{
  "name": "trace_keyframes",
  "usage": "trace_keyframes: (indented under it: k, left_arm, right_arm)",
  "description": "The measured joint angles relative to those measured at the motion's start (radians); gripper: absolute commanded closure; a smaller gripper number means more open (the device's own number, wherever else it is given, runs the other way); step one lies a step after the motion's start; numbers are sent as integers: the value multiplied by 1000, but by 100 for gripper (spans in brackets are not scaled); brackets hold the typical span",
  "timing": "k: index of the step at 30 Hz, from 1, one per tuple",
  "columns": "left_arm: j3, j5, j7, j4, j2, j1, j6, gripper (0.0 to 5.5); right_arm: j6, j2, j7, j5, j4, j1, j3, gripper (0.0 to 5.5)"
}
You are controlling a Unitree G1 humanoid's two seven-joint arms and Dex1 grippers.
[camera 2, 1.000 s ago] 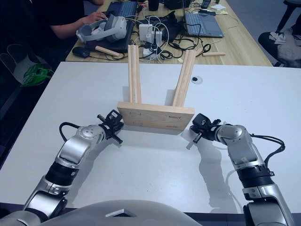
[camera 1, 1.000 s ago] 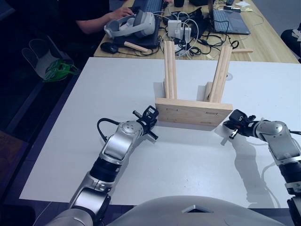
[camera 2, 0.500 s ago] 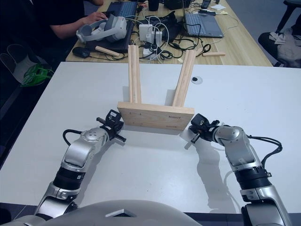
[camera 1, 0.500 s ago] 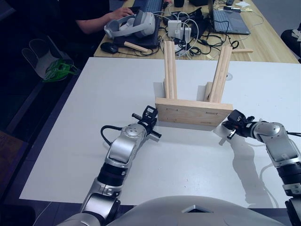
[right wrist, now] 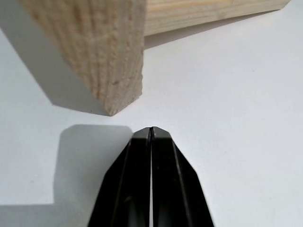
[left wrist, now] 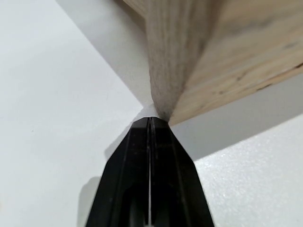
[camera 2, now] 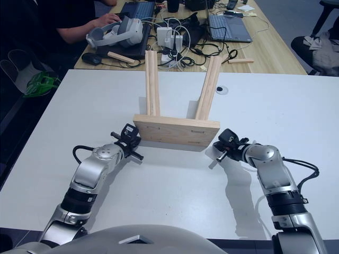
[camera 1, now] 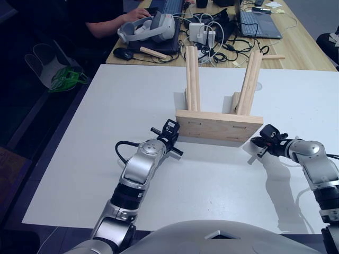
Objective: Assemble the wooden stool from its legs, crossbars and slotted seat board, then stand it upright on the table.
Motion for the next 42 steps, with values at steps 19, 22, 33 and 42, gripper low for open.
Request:
trace_keyframes:
  k: [19,22,33,42]
  left_arm:
    - [-2,0,-2,2,-14,1,-1,546]
    - [-2,0,-4,2,-14,1,-1,546]
    - [-7,0,-9,-2,-13,1,1,546]
    - [-8,-1,-21,-4,-12,2,3,546]
  right_arm:
    - [-126,75,70,126,174,-30,-79,550]
    - [-118,84,88,151,181,-31,-80,550]
    - [-96,84,106,162,181,-32,-82,550]
    - [-96,85,103,161,183,-35,-87,550]
